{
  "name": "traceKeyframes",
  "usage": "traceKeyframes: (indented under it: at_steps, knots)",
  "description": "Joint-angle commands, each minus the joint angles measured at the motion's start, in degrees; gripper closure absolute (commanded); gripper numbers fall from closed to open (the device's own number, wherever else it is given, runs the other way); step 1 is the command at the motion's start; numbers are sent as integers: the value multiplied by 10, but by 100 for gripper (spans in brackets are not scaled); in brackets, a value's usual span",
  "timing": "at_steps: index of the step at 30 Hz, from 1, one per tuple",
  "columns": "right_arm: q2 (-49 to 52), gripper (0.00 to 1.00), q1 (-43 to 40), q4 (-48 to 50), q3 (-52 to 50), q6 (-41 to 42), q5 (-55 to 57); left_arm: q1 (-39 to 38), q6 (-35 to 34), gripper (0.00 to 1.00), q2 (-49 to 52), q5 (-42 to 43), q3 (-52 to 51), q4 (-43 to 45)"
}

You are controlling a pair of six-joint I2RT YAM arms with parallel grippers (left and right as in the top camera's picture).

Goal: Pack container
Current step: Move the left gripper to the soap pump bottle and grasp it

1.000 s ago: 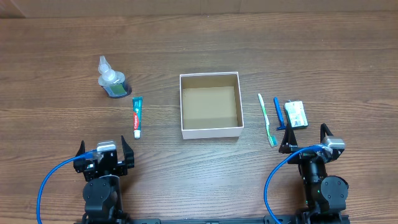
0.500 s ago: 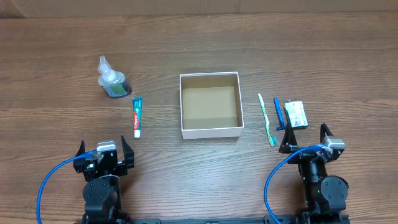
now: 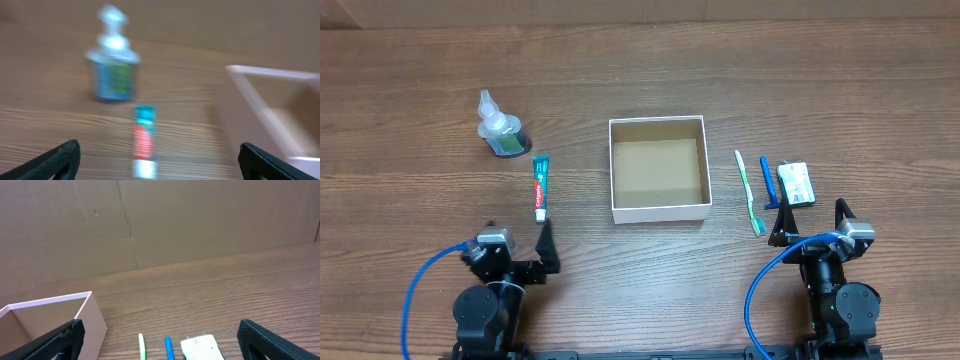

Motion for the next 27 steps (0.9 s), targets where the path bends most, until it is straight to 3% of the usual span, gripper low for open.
traceKeyframes:
  at_steps: [1, 4, 8, 17, 23, 27]
  knots:
    - [-4, 0, -1, 3, -6, 0, 0, 6, -245, 0, -5, 200, -3, 5]
    - [-4, 0, -1, 3, -6, 0, 0, 6, -332, 0, -5, 236, -3, 23]
    - [-4, 0, -1, 3, -6, 0, 0, 6, -318, 0, -5, 332, 8, 118]
    - [-4, 0, -1, 3, -6, 0, 0, 6, -284, 0, -3, 253, 212, 80]
    - [-4, 0, -1, 3, -6, 0, 0, 6, -180, 0, 117, 213, 416, -76]
    - [-4, 0, -1, 3, -6, 0, 0, 6, -133, 0, 275, 112, 595, -279]
